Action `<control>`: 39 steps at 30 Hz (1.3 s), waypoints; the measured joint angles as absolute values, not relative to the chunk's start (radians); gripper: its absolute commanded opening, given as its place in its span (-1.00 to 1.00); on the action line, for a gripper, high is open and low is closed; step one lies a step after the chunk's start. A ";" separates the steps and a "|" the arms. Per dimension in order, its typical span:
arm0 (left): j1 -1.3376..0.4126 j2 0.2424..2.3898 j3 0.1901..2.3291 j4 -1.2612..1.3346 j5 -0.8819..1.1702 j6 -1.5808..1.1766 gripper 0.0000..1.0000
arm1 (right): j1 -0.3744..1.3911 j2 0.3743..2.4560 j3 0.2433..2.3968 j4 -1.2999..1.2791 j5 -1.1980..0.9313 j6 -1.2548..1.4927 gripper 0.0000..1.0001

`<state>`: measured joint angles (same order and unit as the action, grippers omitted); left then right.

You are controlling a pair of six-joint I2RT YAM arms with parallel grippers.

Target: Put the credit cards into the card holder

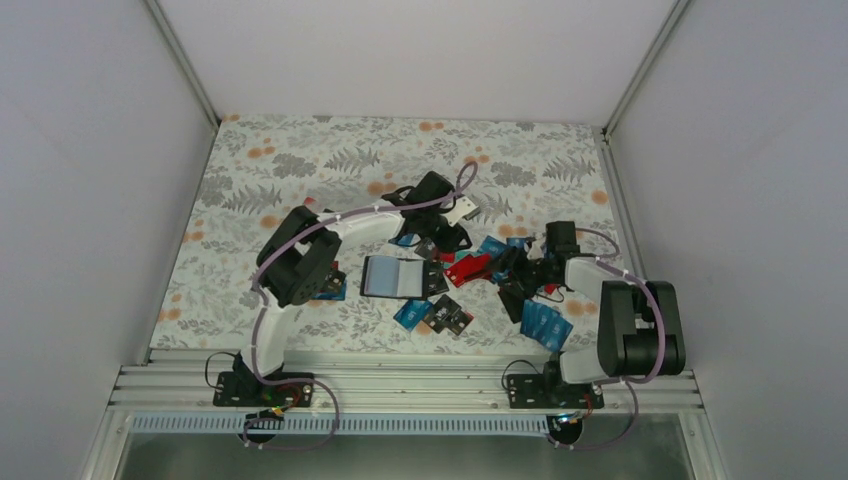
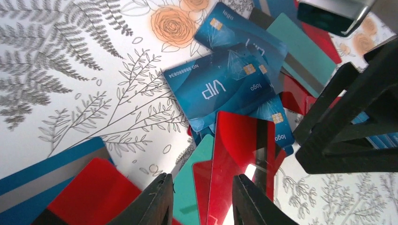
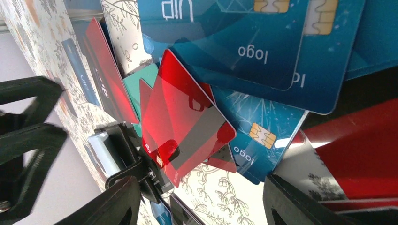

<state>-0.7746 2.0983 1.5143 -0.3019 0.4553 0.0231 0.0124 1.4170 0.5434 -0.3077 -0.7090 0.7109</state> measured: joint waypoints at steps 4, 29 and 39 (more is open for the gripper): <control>-0.777 2.172 1.559 -0.319 0.473 0.010 -0.49 | 0.012 1.448 0.561 -0.281 -0.711 0.715 0.29; -0.783 2.173 1.465 -0.299 0.475 -0.024 -0.79 | 0.013 1.491 0.613 -0.268 -0.708 0.706 0.08; -0.784 2.170 1.443 -0.258 0.471 -0.038 -0.83 | 0.013 1.491 0.655 -0.284 -0.698 0.684 0.07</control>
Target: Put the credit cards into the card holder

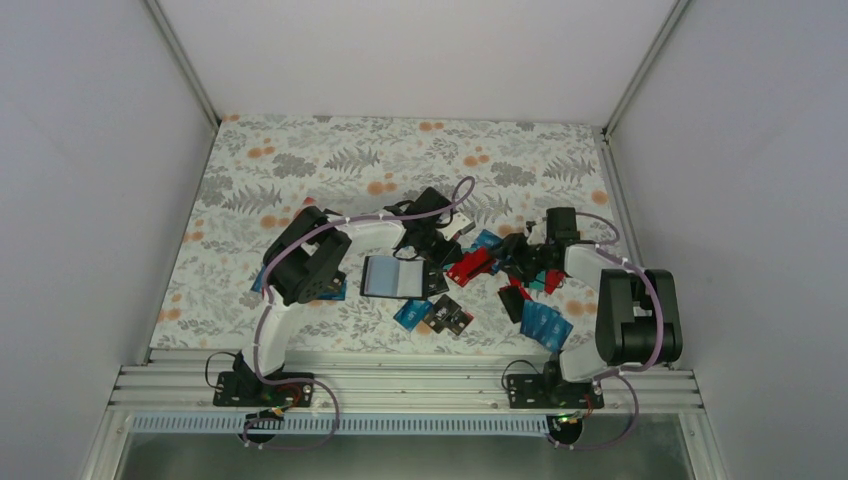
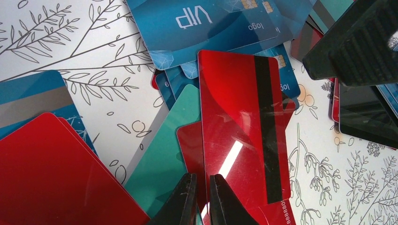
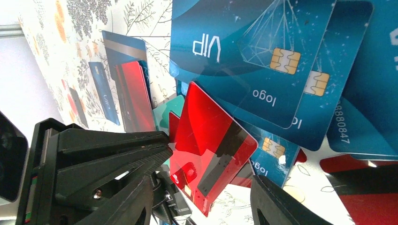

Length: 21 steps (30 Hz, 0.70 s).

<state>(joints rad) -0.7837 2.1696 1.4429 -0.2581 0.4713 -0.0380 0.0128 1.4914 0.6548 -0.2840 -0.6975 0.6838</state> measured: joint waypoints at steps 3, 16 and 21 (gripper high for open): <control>-0.784 2.169 1.441 -0.254 0.471 -0.038 -0.83 | 0.013 1.502 0.655 -0.281 -0.692 0.678 0.04; -0.784 2.169 1.441 -0.253 0.476 -0.038 -0.84 | 0.013 1.585 0.657 -0.205 -0.725 0.664 0.01; -0.788 2.169 1.441 -0.254 0.482 -0.038 -0.84 | 0.013 1.609 0.654 -0.159 -0.757 0.662 0.00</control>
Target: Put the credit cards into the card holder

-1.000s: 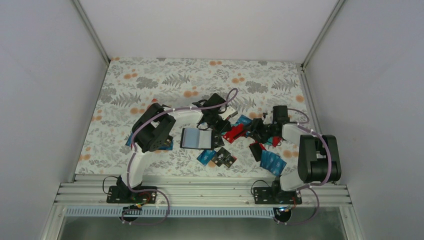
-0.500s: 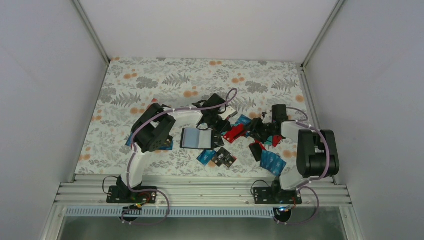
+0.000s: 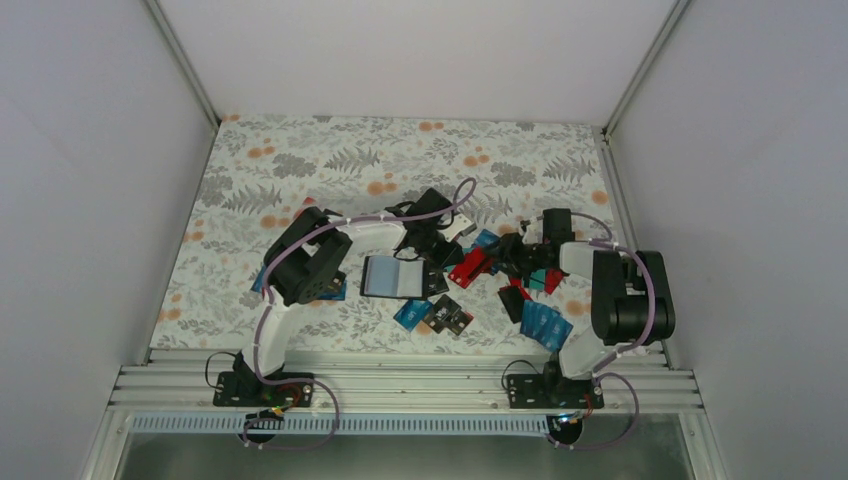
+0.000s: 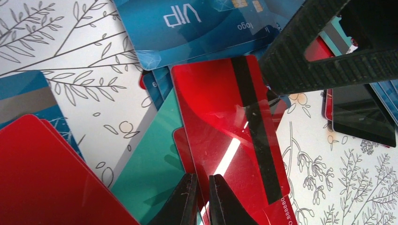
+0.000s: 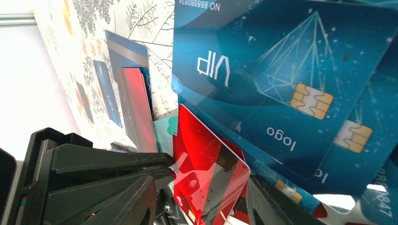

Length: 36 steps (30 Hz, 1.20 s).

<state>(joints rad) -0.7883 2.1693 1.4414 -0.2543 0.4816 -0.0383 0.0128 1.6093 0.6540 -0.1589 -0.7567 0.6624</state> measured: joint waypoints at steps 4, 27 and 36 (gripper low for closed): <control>-0.793 2.171 1.442 -0.255 0.493 -0.038 -0.84 | 0.011 1.621 0.637 -0.106 -0.785 0.663 -0.05; -0.794 2.199 1.468 -0.248 0.562 -0.042 -0.85 | 0.019 1.647 0.607 -0.044 -0.914 0.585 -0.91; -0.795 2.168 1.450 -0.276 0.544 -0.077 -0.81 | 0.023 1.632 0.630 -0.121 -0.880 0.553 -0.92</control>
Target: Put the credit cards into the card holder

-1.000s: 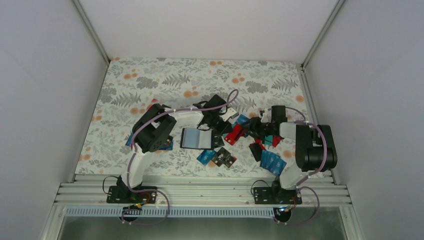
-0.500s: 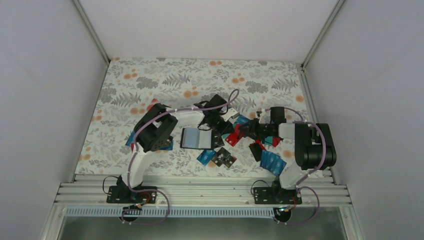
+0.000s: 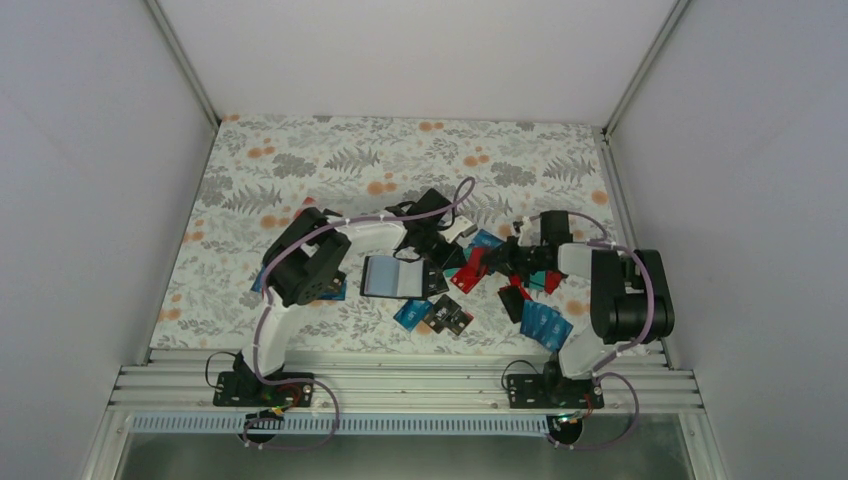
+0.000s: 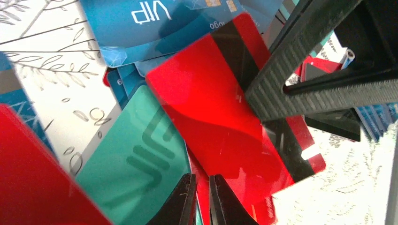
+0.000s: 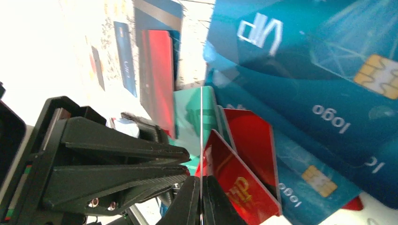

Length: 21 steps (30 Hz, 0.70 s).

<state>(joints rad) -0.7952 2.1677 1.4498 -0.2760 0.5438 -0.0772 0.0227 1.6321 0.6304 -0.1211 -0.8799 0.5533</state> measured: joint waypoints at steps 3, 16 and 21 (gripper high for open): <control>-0.794 2.104 1.424 -0.308 0.516 -0.101 -0.78 | 0.032 1.577 0.664 -0.180 -0.859 0.544 -0.92; -0.668 1.666 1.100 -0.408 0.278 -0.271 -0.78 | 0.307 1.469 0.774 -0.190 -0.859 0.643 -0.92; -0.601 1.580 0.976 -0.466 0.181 -0.309 -0.79 | 0.419 1.575 0.850 -0.139 -0.860 0.691 -0.92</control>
<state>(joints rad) -0.6006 1.5803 0.9760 -0.4656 0.1810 -0.3092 0.4187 1.5749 0.8497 -0.1387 -0.8597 0.6914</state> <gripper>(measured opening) 0.109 0.044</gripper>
